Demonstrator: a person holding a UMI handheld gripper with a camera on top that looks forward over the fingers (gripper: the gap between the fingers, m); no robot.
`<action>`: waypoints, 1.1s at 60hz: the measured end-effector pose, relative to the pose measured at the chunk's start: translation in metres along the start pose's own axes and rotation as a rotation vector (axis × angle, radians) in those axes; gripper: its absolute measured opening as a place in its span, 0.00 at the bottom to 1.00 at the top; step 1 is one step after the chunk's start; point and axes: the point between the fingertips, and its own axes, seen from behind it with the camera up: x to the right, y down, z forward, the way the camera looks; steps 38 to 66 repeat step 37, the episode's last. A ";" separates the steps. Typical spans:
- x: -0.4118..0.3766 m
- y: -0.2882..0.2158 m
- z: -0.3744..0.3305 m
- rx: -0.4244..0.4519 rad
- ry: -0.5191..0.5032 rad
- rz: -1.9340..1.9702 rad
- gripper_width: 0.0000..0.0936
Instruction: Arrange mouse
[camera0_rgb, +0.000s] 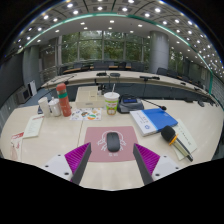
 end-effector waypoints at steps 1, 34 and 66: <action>-0.001 0.001 -0.010 0.004 0.001 0.000 0.92; -0.032 0.049 -0.200 0.067 0.042 -0.015 0.92; -0.032 0.049 -0.202 0.074 0.044 -0.016 0.92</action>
